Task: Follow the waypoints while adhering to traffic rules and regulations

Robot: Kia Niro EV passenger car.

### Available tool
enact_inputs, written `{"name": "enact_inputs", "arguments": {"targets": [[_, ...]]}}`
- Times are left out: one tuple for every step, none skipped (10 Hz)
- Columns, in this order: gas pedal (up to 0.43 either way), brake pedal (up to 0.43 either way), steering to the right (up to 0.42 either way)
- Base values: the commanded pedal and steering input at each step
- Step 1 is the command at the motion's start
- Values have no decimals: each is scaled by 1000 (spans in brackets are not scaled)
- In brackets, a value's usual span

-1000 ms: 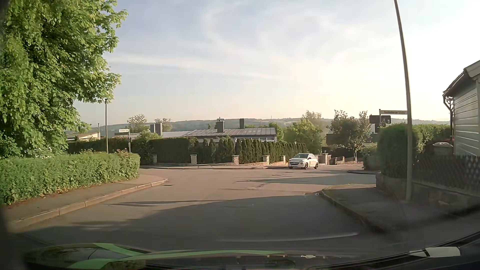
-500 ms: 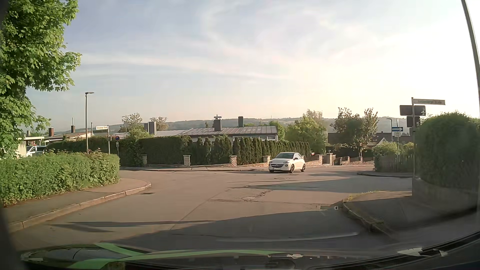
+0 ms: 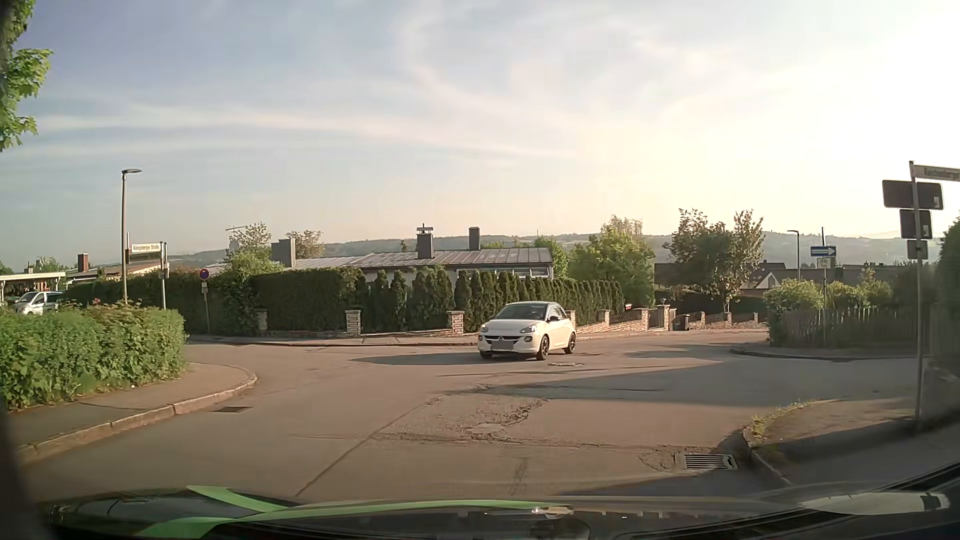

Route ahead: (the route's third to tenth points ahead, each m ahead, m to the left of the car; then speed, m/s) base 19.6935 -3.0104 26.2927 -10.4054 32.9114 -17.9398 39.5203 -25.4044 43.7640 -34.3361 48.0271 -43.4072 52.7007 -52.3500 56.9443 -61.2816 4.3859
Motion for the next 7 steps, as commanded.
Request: {"name": "enact_inputs", "arguments": {"targets": [[0,201,32],[0,201,42],[0,213,61],[0,213,80],[0,226,100],[0,232,109],[0,232,107]]}}
